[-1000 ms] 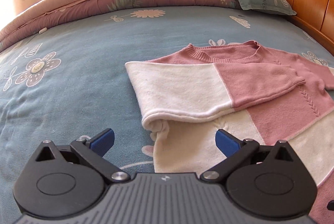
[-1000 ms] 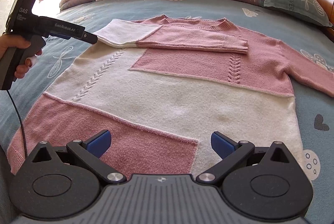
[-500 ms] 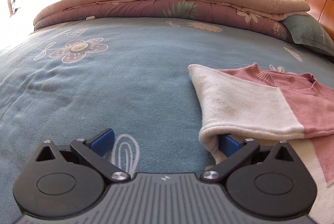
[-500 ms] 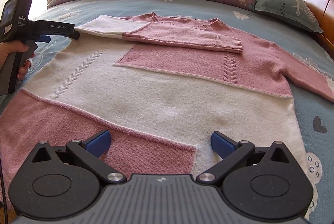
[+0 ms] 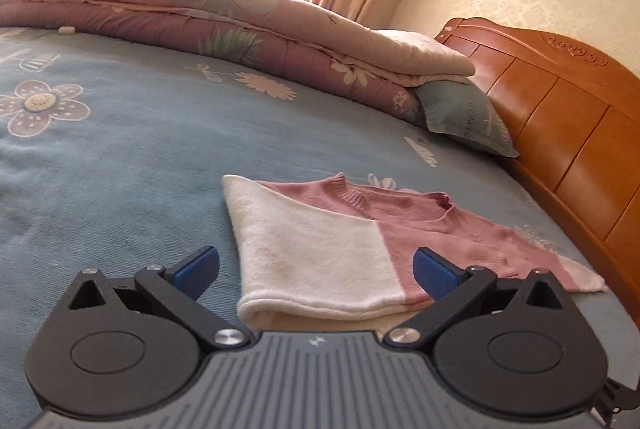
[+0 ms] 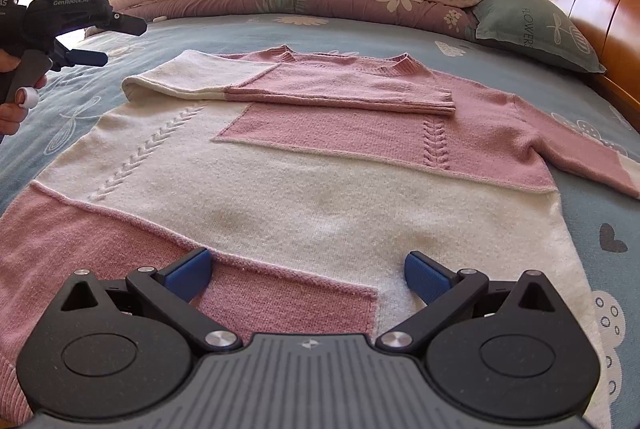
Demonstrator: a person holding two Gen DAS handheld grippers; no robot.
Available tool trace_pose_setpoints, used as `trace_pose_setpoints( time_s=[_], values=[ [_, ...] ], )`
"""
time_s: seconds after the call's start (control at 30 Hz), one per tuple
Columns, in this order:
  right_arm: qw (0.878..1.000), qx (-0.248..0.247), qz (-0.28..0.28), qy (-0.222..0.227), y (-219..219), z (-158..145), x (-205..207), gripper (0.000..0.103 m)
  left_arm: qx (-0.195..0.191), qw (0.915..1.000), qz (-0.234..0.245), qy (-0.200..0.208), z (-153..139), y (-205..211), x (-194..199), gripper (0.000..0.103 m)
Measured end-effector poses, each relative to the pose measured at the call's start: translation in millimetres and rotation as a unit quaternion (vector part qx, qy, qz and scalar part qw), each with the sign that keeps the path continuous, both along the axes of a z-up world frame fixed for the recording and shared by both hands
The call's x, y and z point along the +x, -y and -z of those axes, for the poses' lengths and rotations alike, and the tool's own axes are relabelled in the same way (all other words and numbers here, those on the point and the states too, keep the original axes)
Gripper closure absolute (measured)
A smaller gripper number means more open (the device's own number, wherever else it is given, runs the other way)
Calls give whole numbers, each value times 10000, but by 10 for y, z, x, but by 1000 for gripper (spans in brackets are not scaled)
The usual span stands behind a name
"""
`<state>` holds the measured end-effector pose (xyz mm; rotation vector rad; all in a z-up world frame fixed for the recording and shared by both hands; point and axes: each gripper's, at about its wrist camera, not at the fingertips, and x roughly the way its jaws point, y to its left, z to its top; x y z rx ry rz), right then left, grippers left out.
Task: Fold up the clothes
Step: 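Withdraw the open left gripper from the folded sleeve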
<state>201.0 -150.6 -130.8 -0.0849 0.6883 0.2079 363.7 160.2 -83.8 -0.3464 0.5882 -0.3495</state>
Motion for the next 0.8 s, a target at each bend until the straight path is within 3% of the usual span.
trace_pose_setpoints(
  time_s=[0.1, 0.17, 0.23, 0.33, 0.5, 0.57, 0.63, 0.73, 0.8],
  values=[
    [10000, 1, 29, 14, -10, 2, 1, 0, -716, 9964, 386, -220, 111, 61, 296, 1],
    [10000, 6, 27, 14, -13, 3, 5, 0, -982, 9922, 470, -601, 253, 87, 503, 1],
    [10000, 14, 23, 17, -8, 4, 2, 0, -654, 9927, -30, -1009, 376, 85, 626, 1],
    [10000, 3, 23, 11, -7, 0, 3, 0, -340, 9917, -536, -1117, 345, 46, 614, 1],
    [10000, -13, 4, -34, -5, -10, 15, 0, -457, 9948, -93, -911, 186, 137, 827, 1],
    [10000, -16, -32, -57, 3, -13, 19, 0, -457, 9929, 116, -1089, 252, 224, 1018, 1],
    [9999, -1, -53, -96, 10, -17, 29, 0, -161, 9905, 90, -1361, 364, 289, 1174, 2],
    [9999, 20, -59, -122, 23, -17, 24, 0, 211, 9913, -110, -1296, 203, 370, 1087, 3],
    [9999, 39, -64, -136, 31, -19, 26, 0, 658, 9926, -219, -996, 3, 477, 847, 3]
  ],
)
